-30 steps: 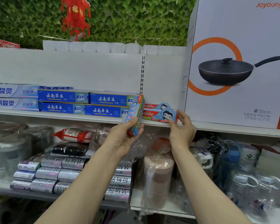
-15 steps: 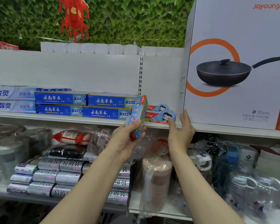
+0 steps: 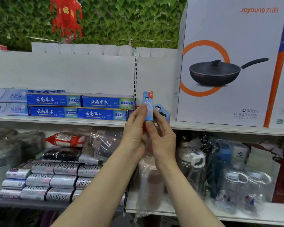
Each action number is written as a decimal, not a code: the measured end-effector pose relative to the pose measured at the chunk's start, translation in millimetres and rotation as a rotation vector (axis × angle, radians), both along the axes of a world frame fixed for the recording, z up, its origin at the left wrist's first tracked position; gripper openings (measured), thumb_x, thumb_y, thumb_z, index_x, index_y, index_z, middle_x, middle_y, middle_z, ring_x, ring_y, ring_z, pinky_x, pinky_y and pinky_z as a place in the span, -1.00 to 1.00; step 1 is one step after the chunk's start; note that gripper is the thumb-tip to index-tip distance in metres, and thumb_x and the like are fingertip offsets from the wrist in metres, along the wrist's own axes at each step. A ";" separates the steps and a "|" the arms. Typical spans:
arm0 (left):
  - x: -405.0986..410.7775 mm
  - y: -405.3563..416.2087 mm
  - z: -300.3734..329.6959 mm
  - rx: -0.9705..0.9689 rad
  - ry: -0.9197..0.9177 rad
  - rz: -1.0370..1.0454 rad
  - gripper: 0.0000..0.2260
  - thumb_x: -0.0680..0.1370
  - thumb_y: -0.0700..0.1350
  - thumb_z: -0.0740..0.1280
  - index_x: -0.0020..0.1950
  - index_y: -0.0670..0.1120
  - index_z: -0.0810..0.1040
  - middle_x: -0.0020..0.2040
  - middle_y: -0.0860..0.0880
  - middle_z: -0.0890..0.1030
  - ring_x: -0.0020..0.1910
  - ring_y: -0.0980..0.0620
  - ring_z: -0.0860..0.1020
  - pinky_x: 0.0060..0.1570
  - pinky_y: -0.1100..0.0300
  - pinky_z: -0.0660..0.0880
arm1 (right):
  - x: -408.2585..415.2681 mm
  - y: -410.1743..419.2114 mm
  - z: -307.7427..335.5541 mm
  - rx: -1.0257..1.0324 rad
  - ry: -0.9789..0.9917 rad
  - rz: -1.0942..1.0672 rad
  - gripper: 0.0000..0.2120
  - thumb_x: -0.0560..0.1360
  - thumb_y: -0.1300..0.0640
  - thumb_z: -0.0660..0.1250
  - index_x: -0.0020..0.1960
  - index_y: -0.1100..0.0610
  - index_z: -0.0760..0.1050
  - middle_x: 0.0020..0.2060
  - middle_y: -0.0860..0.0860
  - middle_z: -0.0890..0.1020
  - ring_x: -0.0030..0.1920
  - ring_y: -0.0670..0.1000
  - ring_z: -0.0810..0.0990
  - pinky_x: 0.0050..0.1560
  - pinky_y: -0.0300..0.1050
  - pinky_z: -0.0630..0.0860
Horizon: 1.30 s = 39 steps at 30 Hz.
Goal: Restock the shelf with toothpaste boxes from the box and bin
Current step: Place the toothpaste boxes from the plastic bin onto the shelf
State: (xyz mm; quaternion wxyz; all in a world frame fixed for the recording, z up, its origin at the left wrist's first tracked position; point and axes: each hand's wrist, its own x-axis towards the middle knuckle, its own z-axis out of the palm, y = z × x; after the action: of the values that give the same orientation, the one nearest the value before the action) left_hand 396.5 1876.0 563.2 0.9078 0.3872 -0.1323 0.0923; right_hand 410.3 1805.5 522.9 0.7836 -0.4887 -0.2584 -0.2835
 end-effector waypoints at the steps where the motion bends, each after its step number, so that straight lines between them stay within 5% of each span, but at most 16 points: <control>1: -2.8 -2.1 0.9 -0.020 0.019 -0.030 -0.57 0.57 0.09 0.32 0.30 -0.19 0.55 0.11 -0.18 0.69 0.08 -0.10 0.66 0.09 0.08 0.62 | -0.1 -1.4 0.1 0.003 0.010 0.008 -0.54 0.42 0.21 0.47 0.31 0.08 0.53 0.17 -0.03 0.69 0.22 -0.05 0.64 0.17 -0.23 0.55; 6: -3.9 -4.2 -4.1 0.056 0.067 -0.032 -0.47 0.64 0.23 0.11 0.35 -0.12 0.56 0.17 -0.23 0.63 0.10 -0.12 0.62 0.17 0.06 0.54 | 11.4 -11.6 -1.8 0.003 0.053 -0.104 -0.50 0.40 0.36 0.54 0.29 0.12 0.54 0.17 0.03 0.68 0.19 0.00 0.66 0.16 -0.16 0.57; 9: -1.2 -4.3 -11.5 0.180 0.055 0.018 -0.46 0.66 0.23 0.04 0.37 -0.09 0.56 0.29 -0.06 0.60 0.36 -0.04 0.50 0.42 0.09 0.37 | 20.5 -23.5 0.3 0.034 0.090 -0.185 -0.73 0.47 0.20 0.52 0.14 0.03 0.64 0.10 0.09 0.70 0.10 -0.01 0.68 0.15 -0.08 0.58; 12: 6.3 1.6 -16.3 0.241 0.070 0.097 -0.47 0.67 0.23 0.00 0.41 -0.04 0.52 0.30 0.07 0.54 0.48 0.03 0.34 0.51 0.10 0.20 | 28.3 -36.7 4.2 0.030 0.116 -0.259 -0.86 0.53 0.19 0.46 0.08 0.09 0.64 -0.03 0.00 0.73 -0.03 -0.13 0.69 0.03 -0.22 0.57; 14: 10.2 4.9 -17.8 0.294 0.029 0.166 -0.48 0.68 0.21 0.00 0.40 -0.05 0.52 0.24 0.09 0.55 0.41 0.16 0.42 0.39 0.26 0.30 | 36.0 -44.3 7.5 0.043 0.162 -0.299 -0.78 0.54 0.16 0.45 0.17 0.08 0.59 0.00 -0.03 0.71 0.01 -0.15 0.68 0.07 -0.20 0.60; 17: 14.5 5.0 -23.5 0.378 0.030 0.222 -0.54 0.70 0.17 0.00 0.29 -0.05 0.56 0.00 0.15 0.56 -0.23 0.45 0.58 -0.28 0.53 0.45 | 48.3 -51.9 12.1 -0.035 0.206 -0.367 -0.71 0.56 0.12 0.43 0.26 0.07 0.54 0.09 -0.03 0.68 0.08 -0.16 0.66 0.10 -0.28 0.59; 18: 20.2 5.3 -25.6 0.406 0.038 0.255 -0.52 0.68 0.22 0.02 0.26 -0.02 0.59 -0.01 0.16 0.57 -0.21 0.43 0.58 -0.24 0.49 0.48 | 52.0 -53.3 13.1 -0.079 0.218 -0.404 -0.71 0.58 0.11 0.41 0.29 0.08 0.53 0.11 -0.05 0.67 0.10 -0.17 0.65 0.11 -0.30 0.57; 20: 29.6 6.6 -29.6 0.489 0.029 0.328 -0.43 0.55 0.42 0.03 0.20 0.13 0.65 0.15 0.16 0.61 0.14 0.26 0.56 0.23 0.20 0.49 | 58.0 -55.5 14.2 -0.186 0.243 -0.485 -0.70 0.60 0.05 0.36 0.32 0.05 0.53 0.15 -0.09 0.65 0.15 -0.16 0.61 0.16 -0.24 0.55; 23: 38.9 7.0 -34.8 0.673 -0.012 0.439 -0.40 0.54 0.43 -0.05 0.26 0.17 0.62 0.41 0.13 0.47 0.45 0.10 0.34 0.50 -0.09 0.21 | 70.7 -57.2 13.2 -0.388 0.247 -0.693 -0.68 0.62 -0.03 0.31 0.33 0.05 0.55 0.17 -0.05 0.63 0.22 -0.06 0.56 0.23 -0.08 0.50; 26: 42.7 7.6 -36.2 0.851 -0.065 0.527 -0.39 0.64 0.30 -0.16 0.42 0.10 0.52 0.57 0.10 0.27 0.57 0.12 0.10 0.57 -0.05 -0.02 | 82.2 -55.5 10.2 -0.502 0.222 -0.871 -0.68 0.61 -0.04 0.31 0.31 0.05 0.57 0.19 -0.03 0.63 0.31 0.01 0.48 0.31 0.08 0.44; 30: 58.2 10.0 -45.6 1.060 -0.051 0.619 -0.09 0.42 0.46 -0.33 0.55 0.08 0.35 0.62 0.12 0.16 0.59 0.19 -0.06 0.57 0.02 -0.17 | 88.0 -54.8 5.9 -0.583 0.257 -0.982 -0.65 0.59 -0.01 0.35 0.36 0.00 0.52 0.22 0.01 0.60 0.33 0.03 0.43 0.31 0.02 0.40; 34: 64.6 9.3 -51.2 1.103 -0.099 0.736 -0.05 0.41 0.47 -0.37 0.53 0.05 0.39 0.59 0.11 0.23 0.58 0.18 -0.02 0.57 -0.01 -0.15 | 84.3 -56.4 -0.2 -0.529 0.152 -1.032 -0.57 0.58 0.00 0.37 0.42 0.04 0.43 0.22 0.00 0.57 0.27 0.01 0.45 0.26 0.00 0.42; 39: 77.6 11.7 -52.1 1.201 -0.192 0.891 0.02 0.41 0.48 -0.48 0.46 0.02 0.47 0.51 0.06 0.38 0.58 0.08 0.05 0.56 0.01 -0.20 | 73.6 -49.6 -12.1 -0.519 0.034 -0.946 -0.61 0.64 -0.08 0.10 0.43 -0.02 0.36 -0.02 -0.23 0.51 0.07 -0.14 0.40 0.19 -0.10 0.34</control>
State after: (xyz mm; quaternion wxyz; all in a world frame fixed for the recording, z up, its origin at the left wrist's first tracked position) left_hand 474.1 1887.8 511.0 0.4019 0.8228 -0.0692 0.3959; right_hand 483.8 1755.9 510.8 0.4279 -0.7339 -0.0587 -0.5243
